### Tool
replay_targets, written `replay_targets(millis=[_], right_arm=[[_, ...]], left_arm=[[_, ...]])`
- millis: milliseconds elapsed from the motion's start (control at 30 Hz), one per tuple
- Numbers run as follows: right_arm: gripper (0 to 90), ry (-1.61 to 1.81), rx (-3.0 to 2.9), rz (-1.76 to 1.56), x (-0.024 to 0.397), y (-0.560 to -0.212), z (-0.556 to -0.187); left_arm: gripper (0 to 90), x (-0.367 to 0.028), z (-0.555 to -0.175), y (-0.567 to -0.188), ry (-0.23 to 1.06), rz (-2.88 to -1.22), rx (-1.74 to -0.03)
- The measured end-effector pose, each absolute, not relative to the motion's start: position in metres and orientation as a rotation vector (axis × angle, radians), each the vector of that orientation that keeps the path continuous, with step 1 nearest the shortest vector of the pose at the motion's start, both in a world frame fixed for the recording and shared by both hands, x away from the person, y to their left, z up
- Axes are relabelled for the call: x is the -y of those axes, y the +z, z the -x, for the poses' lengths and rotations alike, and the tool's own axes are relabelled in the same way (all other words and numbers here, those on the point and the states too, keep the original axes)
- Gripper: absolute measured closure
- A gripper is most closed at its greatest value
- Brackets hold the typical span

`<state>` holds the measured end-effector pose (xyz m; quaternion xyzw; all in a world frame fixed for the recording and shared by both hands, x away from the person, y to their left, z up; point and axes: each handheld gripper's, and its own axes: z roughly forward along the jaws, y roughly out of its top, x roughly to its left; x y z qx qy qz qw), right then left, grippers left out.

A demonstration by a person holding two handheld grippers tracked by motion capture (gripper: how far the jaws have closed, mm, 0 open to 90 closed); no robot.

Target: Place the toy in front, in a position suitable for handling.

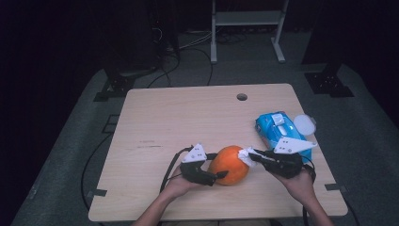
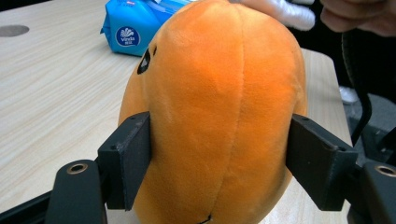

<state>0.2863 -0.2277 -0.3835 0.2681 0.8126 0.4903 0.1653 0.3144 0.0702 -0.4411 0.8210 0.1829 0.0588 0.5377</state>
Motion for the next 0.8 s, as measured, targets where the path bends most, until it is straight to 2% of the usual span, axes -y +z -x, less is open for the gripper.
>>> replay_targets(millis=[300,567,800], right_arm=[[81.0,1.387,-2.355,-0.675,0.207,-0.384,-0.281],[81.0,1.352,-2.314,-0.805,0.228,-0.395,-0.295],[80.9,1.379,-2.322,-0.734,0.212,-0.39,-0.285]], left_arm=[[26.0,-0.058,-0.303,-0.44,0.204,-2.011,-0.338],[26.3,-0.066,-0.31,-0.442,0.162,-1.981,-0.371],[25.8,-0.065,-0.312,-0.442,0.163,-1.973,-0.407]])
